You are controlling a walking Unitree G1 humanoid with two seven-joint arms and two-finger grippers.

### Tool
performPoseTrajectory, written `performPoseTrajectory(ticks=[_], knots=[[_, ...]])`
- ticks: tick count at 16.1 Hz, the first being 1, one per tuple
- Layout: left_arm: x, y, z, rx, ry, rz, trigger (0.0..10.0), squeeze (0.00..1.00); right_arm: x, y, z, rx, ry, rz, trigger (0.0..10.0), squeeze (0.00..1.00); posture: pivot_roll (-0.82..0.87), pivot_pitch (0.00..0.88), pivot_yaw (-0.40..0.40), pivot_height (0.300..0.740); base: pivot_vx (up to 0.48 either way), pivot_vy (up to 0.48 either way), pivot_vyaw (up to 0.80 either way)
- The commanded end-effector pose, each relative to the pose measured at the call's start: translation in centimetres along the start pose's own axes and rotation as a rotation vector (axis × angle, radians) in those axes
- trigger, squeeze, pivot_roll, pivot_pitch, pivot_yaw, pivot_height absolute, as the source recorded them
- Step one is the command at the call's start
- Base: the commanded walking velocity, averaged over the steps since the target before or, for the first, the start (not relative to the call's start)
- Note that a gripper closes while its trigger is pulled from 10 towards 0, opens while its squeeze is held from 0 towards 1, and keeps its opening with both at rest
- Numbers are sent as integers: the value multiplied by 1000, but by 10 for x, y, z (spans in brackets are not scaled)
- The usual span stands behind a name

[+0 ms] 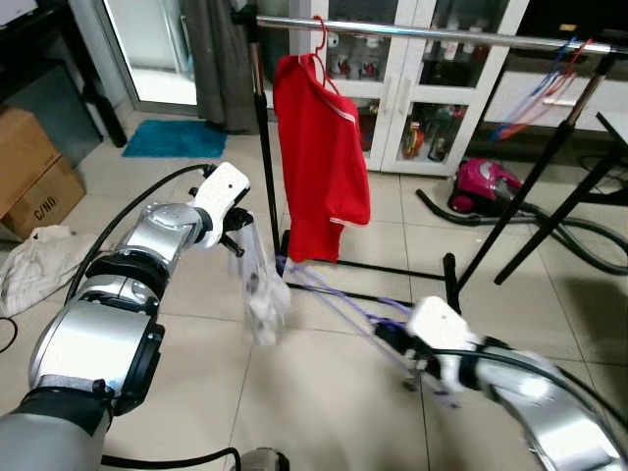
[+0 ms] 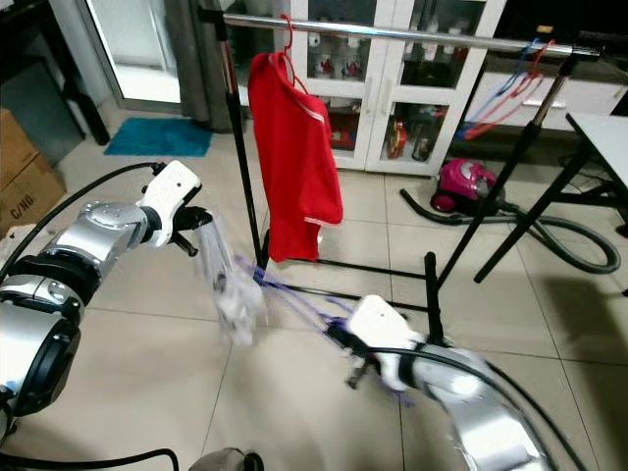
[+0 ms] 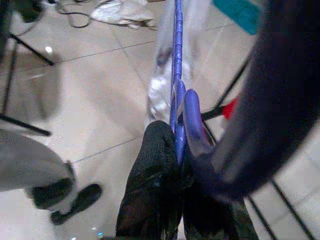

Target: Hang hanger

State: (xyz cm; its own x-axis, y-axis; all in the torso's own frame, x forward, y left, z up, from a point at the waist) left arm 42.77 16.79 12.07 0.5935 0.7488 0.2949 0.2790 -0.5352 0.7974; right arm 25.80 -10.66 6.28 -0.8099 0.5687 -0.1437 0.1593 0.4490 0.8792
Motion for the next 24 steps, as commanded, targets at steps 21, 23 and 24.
performPoseTrajectory(ticks=[21, 23, 24], knots=[[-22, 41, 4, -122, -165, -43, 10000, 0, -10, 16, 17, 32, -28, 2, 10000, 0, 100, 130, 56, 740, 0, 0, 0], [-25, 45, 4, -132, -183, -45, 10000, 0, -12, 13, 23, 52, -58, -6, 10000, 0, 102, 129, 57, 740, 0, 0, 0], [-26, 46, 4, -135, -190, -42, 10000, 0, -19, 10, 23, 63, -106, 4, 10000, 0, 102, 127, 56, 740, 0, 0, 0]])
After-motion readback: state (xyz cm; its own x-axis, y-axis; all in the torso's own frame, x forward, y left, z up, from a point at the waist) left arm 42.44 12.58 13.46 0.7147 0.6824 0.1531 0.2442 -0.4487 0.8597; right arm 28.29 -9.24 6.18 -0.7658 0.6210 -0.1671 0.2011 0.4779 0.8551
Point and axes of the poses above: a point about 5 cm out from each wrist's last joint towards the gripper, its own z axis pointing out of the wrist towards the gripper, its own y axis along the axis of the wrist's last joint, x = y × z, the point moved 5 cm from there along z, pointing out of the wrist towards the gripper, and after that the axes turned 2 degrees about z, right-handed, at the moved point
